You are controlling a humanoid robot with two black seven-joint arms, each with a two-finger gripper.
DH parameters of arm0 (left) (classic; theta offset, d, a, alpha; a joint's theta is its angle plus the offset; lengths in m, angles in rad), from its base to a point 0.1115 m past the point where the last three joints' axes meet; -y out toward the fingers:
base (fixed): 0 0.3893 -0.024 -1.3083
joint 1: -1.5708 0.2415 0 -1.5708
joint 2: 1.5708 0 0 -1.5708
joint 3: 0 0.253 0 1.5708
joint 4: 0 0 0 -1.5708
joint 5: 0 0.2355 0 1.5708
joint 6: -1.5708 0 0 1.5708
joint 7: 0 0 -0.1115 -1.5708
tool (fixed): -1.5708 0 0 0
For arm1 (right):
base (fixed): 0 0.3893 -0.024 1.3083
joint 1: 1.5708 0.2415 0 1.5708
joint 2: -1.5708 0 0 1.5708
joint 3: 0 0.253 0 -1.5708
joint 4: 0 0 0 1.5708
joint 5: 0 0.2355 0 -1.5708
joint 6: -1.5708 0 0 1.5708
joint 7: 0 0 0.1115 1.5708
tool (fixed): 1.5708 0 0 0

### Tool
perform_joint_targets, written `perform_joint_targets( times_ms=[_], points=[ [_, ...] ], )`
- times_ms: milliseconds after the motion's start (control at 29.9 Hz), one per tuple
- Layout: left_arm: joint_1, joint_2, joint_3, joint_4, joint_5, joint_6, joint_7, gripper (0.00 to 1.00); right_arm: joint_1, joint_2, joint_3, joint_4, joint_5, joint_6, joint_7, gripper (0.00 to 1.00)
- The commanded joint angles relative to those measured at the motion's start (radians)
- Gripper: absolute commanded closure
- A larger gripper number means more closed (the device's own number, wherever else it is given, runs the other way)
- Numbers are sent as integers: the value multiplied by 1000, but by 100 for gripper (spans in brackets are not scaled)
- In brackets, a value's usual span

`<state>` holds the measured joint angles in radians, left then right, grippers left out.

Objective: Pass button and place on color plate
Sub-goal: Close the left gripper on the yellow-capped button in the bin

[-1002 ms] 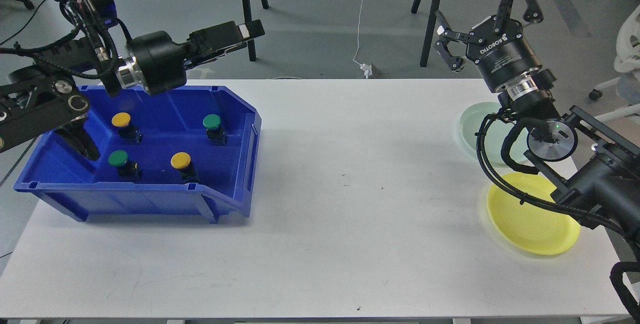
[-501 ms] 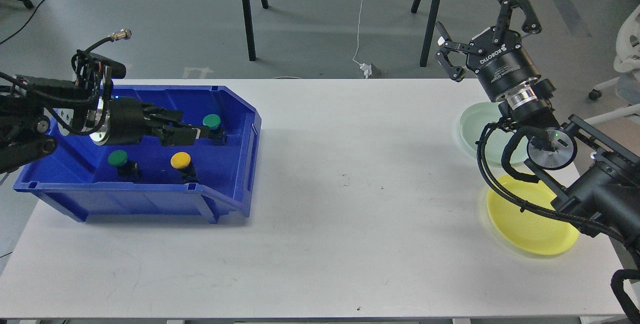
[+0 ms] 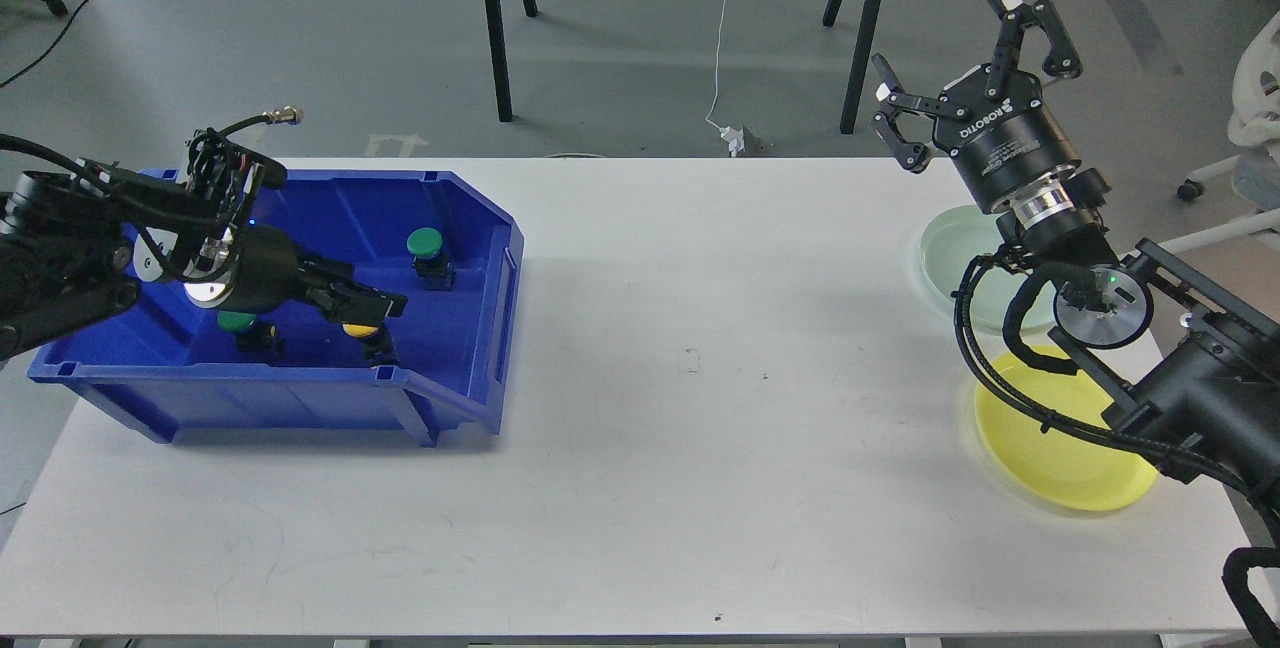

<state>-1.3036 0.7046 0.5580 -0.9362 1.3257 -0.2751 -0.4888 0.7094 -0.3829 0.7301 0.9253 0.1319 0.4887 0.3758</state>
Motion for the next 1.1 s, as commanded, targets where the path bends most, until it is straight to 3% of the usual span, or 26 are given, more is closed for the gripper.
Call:
perform_joint_targets(
  times_ms=[0, 368, 668, 1069],
  points=[
    [1, -7, -1, -3, 0, -24, 0, 16, -5, -1, -1, -2, 0, 0, 0, 1],
    [20, -16, -4, 2, -2, -52, 0, 16, -8, -1, 0, 0, 0, 0, 0, 1],
    [56, -63, -6, 100, 0, -52, 0, 16, -16, -1, 0, 1, 0, 0, 0, 1],
    [82, -70, -7, 134, -2, -50, 0, 20, -24, -5, 2, 3, 0, 0, 2, 1]
  ],
)
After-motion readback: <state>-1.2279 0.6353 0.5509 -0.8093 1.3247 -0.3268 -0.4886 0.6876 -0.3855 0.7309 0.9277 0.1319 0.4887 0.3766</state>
